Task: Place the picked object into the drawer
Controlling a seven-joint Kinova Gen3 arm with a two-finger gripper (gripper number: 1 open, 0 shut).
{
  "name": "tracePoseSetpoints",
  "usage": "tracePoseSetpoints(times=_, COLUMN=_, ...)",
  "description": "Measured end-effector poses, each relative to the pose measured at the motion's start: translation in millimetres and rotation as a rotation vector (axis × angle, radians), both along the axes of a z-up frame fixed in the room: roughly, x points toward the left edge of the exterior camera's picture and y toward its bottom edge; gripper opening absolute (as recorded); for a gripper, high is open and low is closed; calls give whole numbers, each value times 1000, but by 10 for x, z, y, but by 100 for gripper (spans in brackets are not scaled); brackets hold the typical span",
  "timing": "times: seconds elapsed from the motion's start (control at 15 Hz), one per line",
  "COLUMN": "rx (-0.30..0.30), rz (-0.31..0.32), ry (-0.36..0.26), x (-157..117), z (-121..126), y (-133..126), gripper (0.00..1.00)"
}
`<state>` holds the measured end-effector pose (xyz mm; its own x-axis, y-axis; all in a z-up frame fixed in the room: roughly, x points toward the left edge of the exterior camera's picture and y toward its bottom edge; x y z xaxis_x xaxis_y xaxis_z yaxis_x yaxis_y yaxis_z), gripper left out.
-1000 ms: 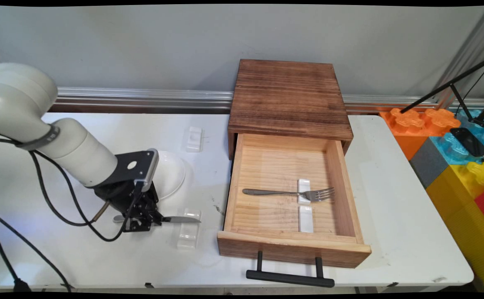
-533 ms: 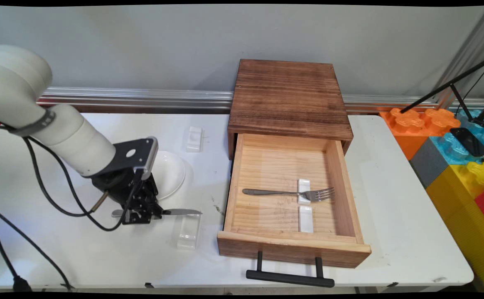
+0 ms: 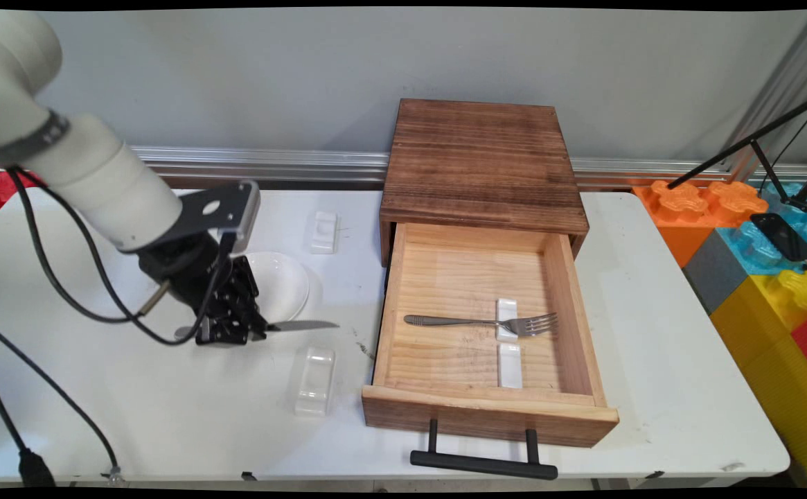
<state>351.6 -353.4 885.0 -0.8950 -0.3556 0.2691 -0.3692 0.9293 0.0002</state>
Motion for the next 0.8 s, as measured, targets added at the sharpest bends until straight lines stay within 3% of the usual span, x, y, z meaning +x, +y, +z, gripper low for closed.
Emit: tracePoseSetpoints(times=0.8, rx=-22, rz=25, ry=51, x=-414, z=869, y=-150, gripper=0)
